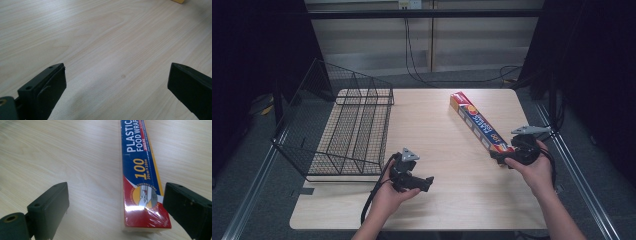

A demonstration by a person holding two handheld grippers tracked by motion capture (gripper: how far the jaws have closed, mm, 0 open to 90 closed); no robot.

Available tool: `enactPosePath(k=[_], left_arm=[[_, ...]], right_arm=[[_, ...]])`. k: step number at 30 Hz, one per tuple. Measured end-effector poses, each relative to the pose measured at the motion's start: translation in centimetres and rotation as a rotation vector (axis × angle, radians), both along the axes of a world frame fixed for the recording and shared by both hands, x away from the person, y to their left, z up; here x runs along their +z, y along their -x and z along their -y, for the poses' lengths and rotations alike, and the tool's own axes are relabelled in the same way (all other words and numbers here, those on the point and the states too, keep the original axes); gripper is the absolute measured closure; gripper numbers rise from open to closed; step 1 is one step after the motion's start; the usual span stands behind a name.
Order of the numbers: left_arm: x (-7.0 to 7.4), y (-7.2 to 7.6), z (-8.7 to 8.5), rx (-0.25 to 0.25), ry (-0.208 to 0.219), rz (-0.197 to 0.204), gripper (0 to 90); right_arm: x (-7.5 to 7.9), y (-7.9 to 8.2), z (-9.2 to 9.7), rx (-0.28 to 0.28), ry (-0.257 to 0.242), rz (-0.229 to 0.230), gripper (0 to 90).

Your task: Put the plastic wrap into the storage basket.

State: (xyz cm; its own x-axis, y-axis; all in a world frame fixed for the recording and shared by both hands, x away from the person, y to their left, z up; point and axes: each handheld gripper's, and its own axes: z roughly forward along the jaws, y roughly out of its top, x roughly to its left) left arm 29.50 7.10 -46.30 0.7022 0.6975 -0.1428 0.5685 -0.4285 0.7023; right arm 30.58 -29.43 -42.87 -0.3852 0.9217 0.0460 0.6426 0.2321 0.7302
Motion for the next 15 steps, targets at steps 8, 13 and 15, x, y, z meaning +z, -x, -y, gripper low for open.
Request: enactPosePath(k=[8, 13, 15], left_arm=[[-0.2, -0.1, 0.0, 0.002, 0.001, -0.01, 2.1], [-0.3, 0.0, 0.2, -0.011, 0.003, -0.028, 2.1], [-0.4, 0.0, 0.3, -0.01, 0.008, -0.025, 2.1]], right_arm=[[0.0, -1.1, -1.5, 0.01, 0.009, -0.011, 6.7], [-0.2, -2.8, -2.5, 0.025, 0.017, -0.034, 6.2], [-0.2, -3.7, -2.7, 0.009, 0.018, -0.044, 4.7]])
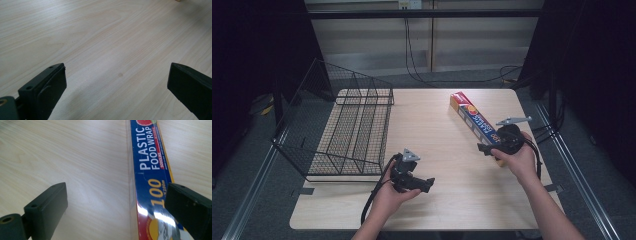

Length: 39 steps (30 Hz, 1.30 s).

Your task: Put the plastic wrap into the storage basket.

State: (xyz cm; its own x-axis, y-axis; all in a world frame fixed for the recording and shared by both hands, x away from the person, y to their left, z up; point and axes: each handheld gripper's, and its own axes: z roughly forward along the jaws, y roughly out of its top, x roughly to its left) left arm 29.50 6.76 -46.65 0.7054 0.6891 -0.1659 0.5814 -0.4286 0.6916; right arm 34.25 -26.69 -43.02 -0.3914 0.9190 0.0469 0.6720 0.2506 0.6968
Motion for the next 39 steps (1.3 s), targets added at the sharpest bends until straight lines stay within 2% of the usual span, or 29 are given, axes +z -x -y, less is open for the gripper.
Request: enactPosePath(k=[1, 2, 4, 5, 6, 8, 9, 11, 12, 13, 17, 23, 27, 28, 31, 32, 37, 39], left_arm=[[0.1, 0.0, 0.0, -0.017, -0.023, -0.004, 2.2], [0.0, 0.0, 0.0, -0.018, -0.024, -0.013, 2.2], [-0.1, -0.1, 0.2, -0.028, -0.021, -0.005, 2.2], [-0.1, 0.0, 0.3, -0.016, -0.01, -0.014, 2.2], [0.0, -0.1, 0.2, -0.04, -0.033, -0.007, 2.2], [0.0, -0.1, 0.3, -0.042, -0.034, -0.012, 2.2], [-0.1, -0.1, 0.4, -0.039, -0.019, -0.007, 2.2], [-0.1, -0.2, 0.5, -0.041, -0.02, -0.01, 2.2], [-0.1, -0.1, 0.6, -0.023, 0.001, -0.013, 2.2], [-0.1, -0.2, 0.5, -0.047, -0.023, -0.008, 2.2], [0.0, -0.2, 0.6, -0.059, -0.026, -0.017, 2.3], [-0.2, -0.2, 0.8, -0.055, -0.015, -0.011, 2.3], [-0.1, -0.2, 0.7, -0.057, -0.017, -0.016, 2.4], [-0.1, -0.2, 0.7, -0.064, -0.029, -0.018, 2.4], [-0.2, -0.1, 0.8, -0.057, -0.026, -0.023, 2.5], [-0.1, -0.1, 0.7, -0.07, -0.033, -0.029, 2.5], [-0.3, -0.1, 0.9, -0.065, -0.023, -0.021, 2.5], [-0.3, -0.1, 0.9, -0.076, -0.036, -0.033, 2.5]], right_arm=[[0.0, -0.4, -0.1, 0.0, -0.008, -0.014, 4.7], [0.0, -0.9, -0.2, -0.001, -0.009, -0.014, 3.9], [0.1, -1.8, -0.3, -0.005, -0.012, -0.018, 4.1], [0.1, -2.1, -0.4, -0.011, -0.006, -0.016, 4.0], [0.1, -2.5, -0.4, -0.015, -0.003, -0.019, 4.9], [0.0, -3.2, -0.5, -0.024, 0.023, -0.02, 6.7], [0.0, -3.6, -0.6, -0.024, 0.02, -0.03, 8.2], [-0.1, -4.2, -0.6, -0.027, 0.032, -0.036, 10.6], [-0.2, -4.5, -0.6, -0.034, 0.042, -0.044, 11.2], [-0.3, -4.8, -0.6, -0.038, 0.051, -0.045, 11.9], [-0.8, -5.9, -0.3, -0.054, 0.061, -0.068, 13.0], [-1.3, -6.7, 0.1, -0.071, 0.088, -0.056, 13.6], [-1.8, -7.1, 0.2, -0.083, 0.092, -0.085, 14.2], [-1.9, -7.3, 0.2, -0.074, 0.09, -0.081, 14.5], [-2.0, -7.6, 0.3, -0.092, 0.101, -0.098, 14.9], [-2.1, -7.7, 0.3, -0.087, 0.098, -0.096, 15.0], [-2.3, -8.1, 0.5, -0.099, 0.095, -0.112, 16.8], [-2.6, -8.3, 0.6, -0.098, 0.104, -0.118, 17.4]])
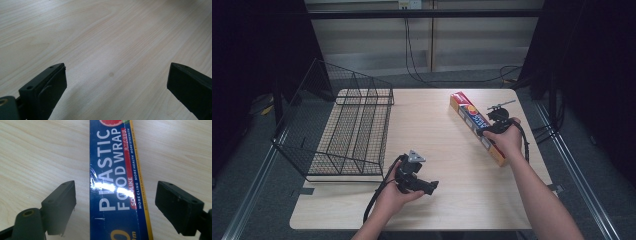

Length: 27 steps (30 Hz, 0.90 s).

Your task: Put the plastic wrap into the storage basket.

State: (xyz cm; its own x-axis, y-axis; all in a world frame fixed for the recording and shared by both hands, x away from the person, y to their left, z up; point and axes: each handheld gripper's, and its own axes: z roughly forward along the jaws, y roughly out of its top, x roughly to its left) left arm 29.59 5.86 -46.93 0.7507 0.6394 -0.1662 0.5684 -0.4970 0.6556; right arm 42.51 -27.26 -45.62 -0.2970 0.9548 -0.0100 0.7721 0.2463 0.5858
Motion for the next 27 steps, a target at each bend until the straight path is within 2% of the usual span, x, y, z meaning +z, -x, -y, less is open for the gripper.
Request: enactPosePath(k=[7, 8, 11, 13, 14, 21, 26, 27], left_arm=[[-0.18, -0.02, 0.1, 0.005, 0.003, 0.006, 2.6], [-0.23, -0.01, 0.17, 0.01, 0.013, 0.003, 2.6], [-0.23, -0.02, 0.13, 0.002, 0.003, 0.002, 2.6], [-0.25, 0.0, 0.17, 0.009, 0.012, 0.001, 2.7], [-0.21, -0.05, 0.07, 0.001, 0.001, 0.002, 2.7], [-0.19, -0.06, 0.02, 0.007, 0.002, 0.003, 2.9], [0.0, -0.06, -0.13, -0.005, -0.008, -0.006, 3.0], [-0.04, -0.03, -0.13, 0.002, 0.0, 0.0, 3.0]], right_arm=[[-0.59, -0.38, 0.17, -0.013, -0.005, -0.027, 26.1], [-0.69, -0.42, 0.22, -0.003, -0.001, -0.027, 27.1], [-0.99, -0.54, 0.22, 0.011, -0.022, -0.037, 33.2], [-0.99, -0.5, 0.1, 0.01, 0.0, -0.038, 36.9], [-0.97, -0.47, 0.08, 0.012, 0.011, -0.036, 39.7], [-0.96, -0.41, -0.02, 0.042, 0.038, -0.02, 41.7], [-0.76, -0.16, -0.2, 0.05, 0.051, -0.04, 42.6], [-0.69, -0.05, -0.29, 0.047, 0.058, -0.047, 43.0]])
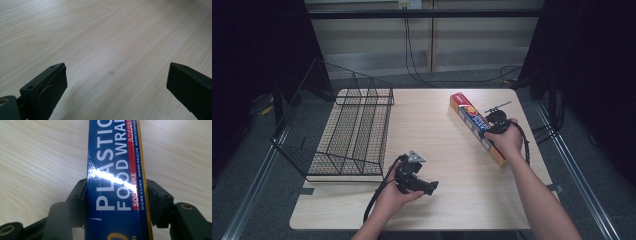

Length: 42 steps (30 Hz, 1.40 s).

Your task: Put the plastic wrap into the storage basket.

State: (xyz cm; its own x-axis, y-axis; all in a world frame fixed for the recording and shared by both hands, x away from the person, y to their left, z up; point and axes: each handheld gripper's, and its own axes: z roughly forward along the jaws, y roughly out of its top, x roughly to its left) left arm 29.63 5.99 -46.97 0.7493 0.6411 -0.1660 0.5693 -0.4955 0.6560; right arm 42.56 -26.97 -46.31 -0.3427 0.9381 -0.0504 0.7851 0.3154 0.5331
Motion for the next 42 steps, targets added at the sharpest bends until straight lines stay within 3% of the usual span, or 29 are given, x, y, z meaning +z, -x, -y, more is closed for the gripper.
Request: enactPosePath(k=[10, 19, 23, 26, 28, 31, 32, 34, 35, 37, 40, 42], left_arm=[[0.2, 0.0, -0.3, 0.005, -0.006, -0.004, 3.0], [0.5, -0.2, 0.0, 0.003, 0.006, -0.002, 3.0], [1.2, -0.3, 0.3, -0.021, 0.046, -0.008, 2.7], [1.9, -0.5, 0.5, -0.075, 0.092, -0.017, 0.9], [2.6, -0.7, 0.8, -0.109, 0.093, -0.009, 0.7], [3.9, -1.3, 1.4, -0.155, 0.05, 0.023, 0.7], [4.3, -1.6, 1.7, -0.176, 0.055, 0.031, 0.7], [5.1, -1.9, 2.0, -0.226, 0.047, 0.034, 0.7], [5.6, -2.2, 2.1, -0.272, 0.022, 0.035, 0.7], [6.3, -2.7, 2.4, -0.31, -0.005, 0.05, 0.5], [7.2, -3.3, 3.1, -0.327, 0.01, 0.048, 0.3], [7.8, -3.7, 3.5, -0.355, -0.01, 0.041, 0.1]], right_arm=[[0.5, 0.9, 0.6, 0.042, -0.018, -0.011, 46.3], [1.0, 2.4, 0.7, 0.152, -0.059, -0.012, 46.7], [1.4, 3.4, 0.6, 0.21, -0.075, -0.004, 46.7], [1.8, 4.1, 0.4, 0.245, -0.101, 0.002, 46.8], [2.1, 4.7, 0.2, 0.279, -0.102, 0.01, 46.9], [2.7, 5.5, -0.2, 0.334, -0.118, 0.014, 46.9], [3.0, 5.8, -0.3, 0.346, -0.121, 0.025, 46.9], [3.5, 6.3, -0.4, 0.374, -0.127, 0.032, 46.9], [3.6, 6.6, -0.5, 0.387, -0.128, 0.042, 46.9], [4.1, 7.1, -0.6, 0.415, -0.126, 0.043, 46.9], [4.6, 7.9, -0.8, 0.458, -0.117, 0.05, 46.8], [4.8, 8.4, -1.0, 0.477, -0.116, 0.059, 46.8]])
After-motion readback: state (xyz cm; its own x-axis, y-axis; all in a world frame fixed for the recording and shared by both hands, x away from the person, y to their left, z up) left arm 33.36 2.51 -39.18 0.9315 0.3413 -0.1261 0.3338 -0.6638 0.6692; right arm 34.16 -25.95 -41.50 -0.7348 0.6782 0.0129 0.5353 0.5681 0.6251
